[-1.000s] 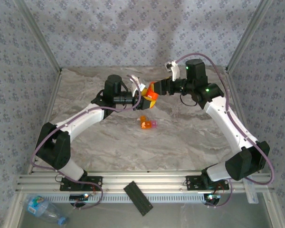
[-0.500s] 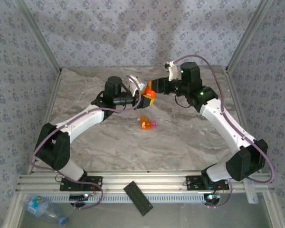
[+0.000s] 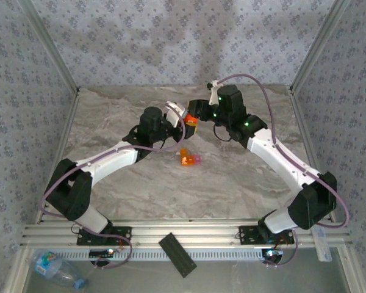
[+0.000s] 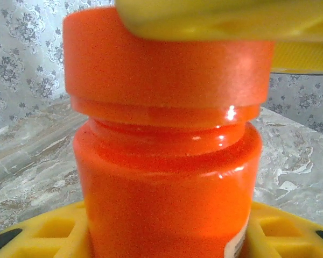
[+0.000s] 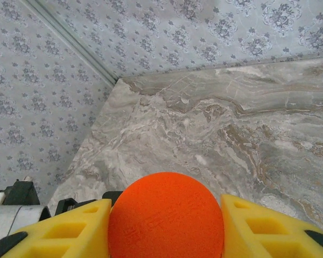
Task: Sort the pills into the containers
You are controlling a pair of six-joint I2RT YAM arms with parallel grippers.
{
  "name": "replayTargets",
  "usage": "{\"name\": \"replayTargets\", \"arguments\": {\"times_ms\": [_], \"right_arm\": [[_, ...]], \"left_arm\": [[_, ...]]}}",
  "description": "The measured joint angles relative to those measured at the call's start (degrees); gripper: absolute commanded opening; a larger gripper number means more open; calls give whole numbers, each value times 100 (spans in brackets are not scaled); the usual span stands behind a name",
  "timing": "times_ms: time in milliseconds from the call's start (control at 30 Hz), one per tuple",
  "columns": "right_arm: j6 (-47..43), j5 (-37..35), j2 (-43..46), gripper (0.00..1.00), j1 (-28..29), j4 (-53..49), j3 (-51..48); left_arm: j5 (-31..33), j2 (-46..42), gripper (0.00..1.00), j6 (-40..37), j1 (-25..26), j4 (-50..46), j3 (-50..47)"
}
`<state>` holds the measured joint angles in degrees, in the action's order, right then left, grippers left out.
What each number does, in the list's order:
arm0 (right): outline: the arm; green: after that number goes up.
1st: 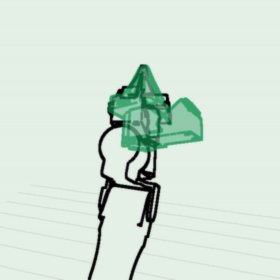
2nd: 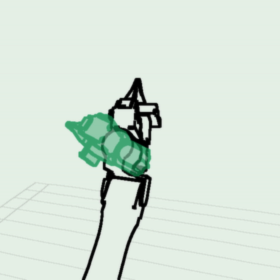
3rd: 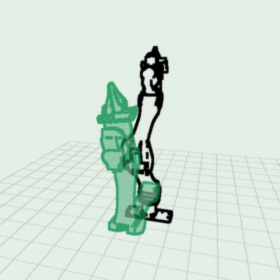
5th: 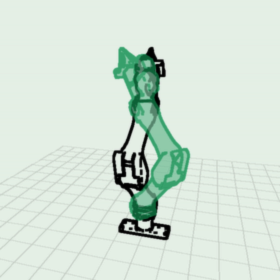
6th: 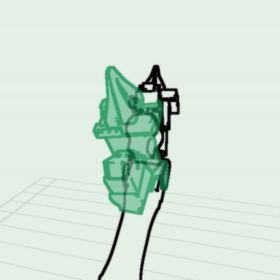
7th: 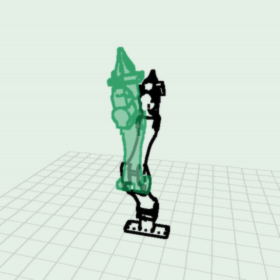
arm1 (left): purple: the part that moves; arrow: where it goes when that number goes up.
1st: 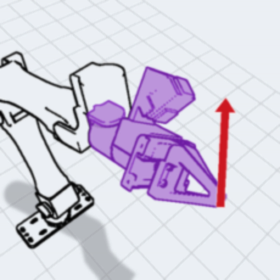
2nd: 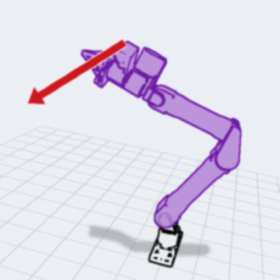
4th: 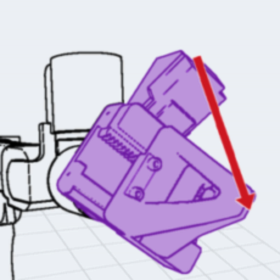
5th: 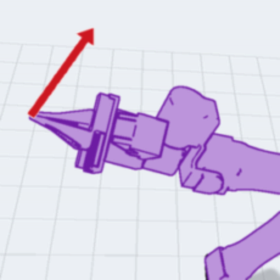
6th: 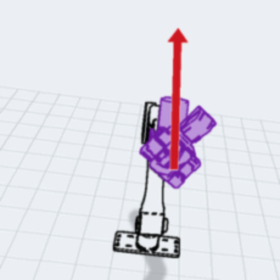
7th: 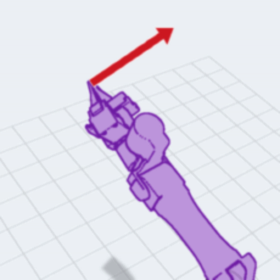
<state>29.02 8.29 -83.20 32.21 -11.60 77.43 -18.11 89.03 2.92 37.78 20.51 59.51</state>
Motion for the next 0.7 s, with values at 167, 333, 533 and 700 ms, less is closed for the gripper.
{"name": "replayTargets", "arguments": {"times_ms": [167, 333, 533, 700], "right_arm": [[4, 103, 2, 53, -74, -66, 122], [-37, 345, -7, 53, -166, -358, 420], [-332, 457, -118, 52, -188, -721, 704], [-623, 450, -186, 51, -157, -953, 802]], "left_arm": [[83, 0, 0, -4, 26, 175, 0], [42, 0, 0, -13, 46, 413, 2], [11, 0, 0, -37, 48, 461, 2], [-9, 0, 0, -52, 48, 341, 2]]}}
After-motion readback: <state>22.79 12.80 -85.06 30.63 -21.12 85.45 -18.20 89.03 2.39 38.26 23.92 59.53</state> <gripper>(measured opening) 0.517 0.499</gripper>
